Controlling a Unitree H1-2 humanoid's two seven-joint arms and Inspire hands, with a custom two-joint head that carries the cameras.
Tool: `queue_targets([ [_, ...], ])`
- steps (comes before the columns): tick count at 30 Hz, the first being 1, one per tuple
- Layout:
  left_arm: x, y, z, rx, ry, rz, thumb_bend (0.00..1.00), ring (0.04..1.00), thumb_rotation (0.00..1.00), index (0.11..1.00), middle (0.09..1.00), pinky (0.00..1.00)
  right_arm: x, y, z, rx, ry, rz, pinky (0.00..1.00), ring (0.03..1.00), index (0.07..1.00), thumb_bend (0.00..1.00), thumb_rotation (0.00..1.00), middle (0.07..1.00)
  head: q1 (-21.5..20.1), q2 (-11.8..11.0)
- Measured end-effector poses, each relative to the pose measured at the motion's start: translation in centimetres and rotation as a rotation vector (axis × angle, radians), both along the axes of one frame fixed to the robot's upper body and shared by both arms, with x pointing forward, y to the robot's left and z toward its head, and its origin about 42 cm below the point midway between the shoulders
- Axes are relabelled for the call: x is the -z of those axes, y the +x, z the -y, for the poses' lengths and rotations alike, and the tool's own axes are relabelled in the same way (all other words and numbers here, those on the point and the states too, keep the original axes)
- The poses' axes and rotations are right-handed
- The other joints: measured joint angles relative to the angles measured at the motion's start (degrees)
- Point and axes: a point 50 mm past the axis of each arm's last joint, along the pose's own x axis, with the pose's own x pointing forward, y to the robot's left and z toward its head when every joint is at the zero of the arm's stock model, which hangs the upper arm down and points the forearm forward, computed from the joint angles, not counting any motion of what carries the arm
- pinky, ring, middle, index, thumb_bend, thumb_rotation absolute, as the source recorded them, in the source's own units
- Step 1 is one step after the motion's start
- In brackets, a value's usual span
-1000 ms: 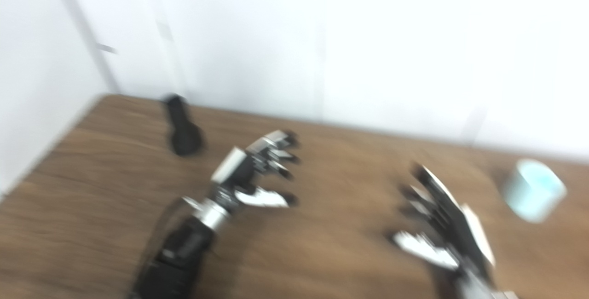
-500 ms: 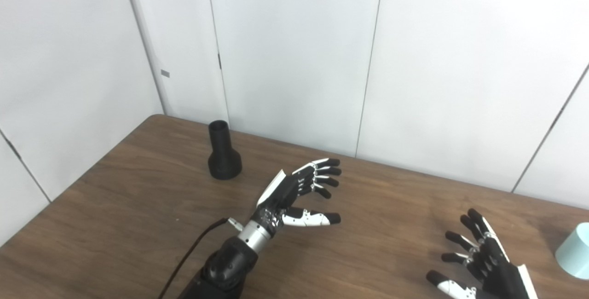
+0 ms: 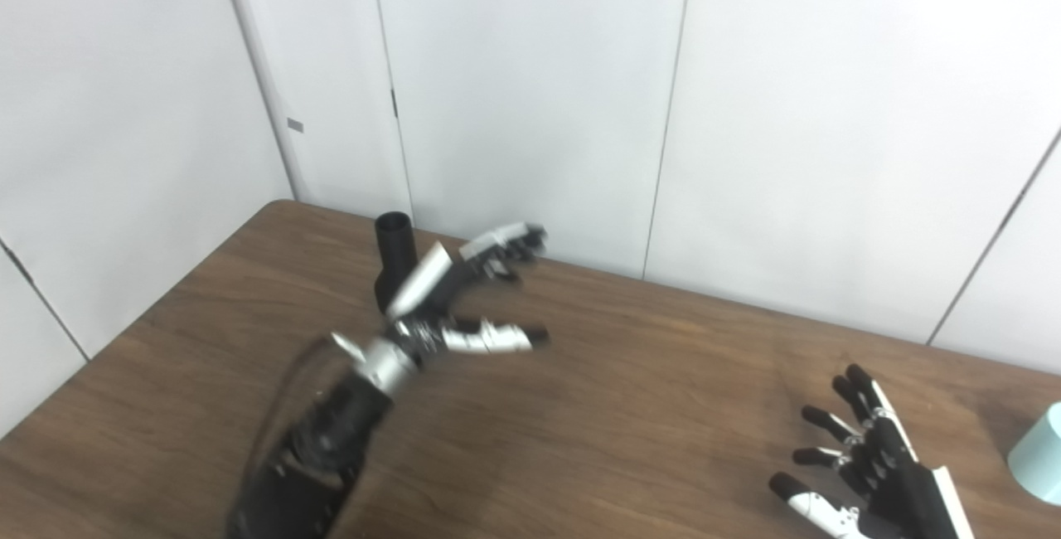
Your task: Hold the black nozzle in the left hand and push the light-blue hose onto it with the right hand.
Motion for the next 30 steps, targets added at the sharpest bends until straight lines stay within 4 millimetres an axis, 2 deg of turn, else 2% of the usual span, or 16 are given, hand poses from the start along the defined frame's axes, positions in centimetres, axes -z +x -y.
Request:
queue_targets([
  [3,-1.8,0.8,-0.7,-0.069,0.071,0.041,0.74,0.873,0.12,0.855,0.844,0.82,-0.3,0.0,-0.1,0.001,-0.004,-0.004,0.57,0.785,0.959,0.52,0.00,0.947,0.0,0.0],
  [7,-4.1,1.6,-2.6,-0.167,0.129,0.102,0.73,0.912,0.16,0.877,0.878,0.89,-0.4,0.0,0.0,0.008,-0.007,-0.022,0.58,0.779,0.957,0.52,0.00,0.948,-0.2,-0.1],
  [11,-6.6,2.1,-5.3,-0.256,0.144,0.168,0.73,0.920,0.15,0.888,0.900,0.89,-0.6,-0.1,-0.3,0.009,-0.004,-0.034,0.59,0.787,0.956,0.52,0.00,0.950,-0.2,-0.2],
  [15,-8.2,2.3,-7.5,-0.380,0.193,0.193,0.77,0.950,0.18,0.907,0.921,0.87,-0.7,-0.1,-0.4,0.011,0.000,-0.041,0.57,0.781,0.954,0.52,0.00,0.947,0.0,-0.3],
  [18,-8.3,2.2,-8.5,-0.454,0.190,0.171,0.79,0.981,0.20,0.924,0.941,0.88,-1.1,-0.1,-0.6,0.009,0.003,-0.029,0.57,0.786,0.957,0.50,0.00,0.948,0.3,-0.2],
  [21,-7.7,2.0,-8.3,-0.502,0.221,0.190,0.83,0.994,0.27,0.922,0.959,0.90,-1.2,-0.1,-0.6,0.012,-0.010,-0.032,0.60,0.786,0.955,0.51,0.00,0.941,0.5,0.0],
  [23,-7.2,2.1,-7.9,-0.550,0.261,0.176,0.87,0.999,0.34,0.952,0.991,0.97,-1.2,-0.1,-0.6,0.012,-0.017,-0.037,0.62,0.791,0.961,0.50,0.00,0.945,0.6,0.0],
  [30,-5.2,2.1,-7.6,-0.642,0.354,-0.056,0.98,1.000,0.45,1.000,1.000,1.00,-1.2,-0.1,-0.6,0.012,-0.015,-0.034,0.59,0.778,0.964,0.47,0.00,0.941,0.5,0.4],
])
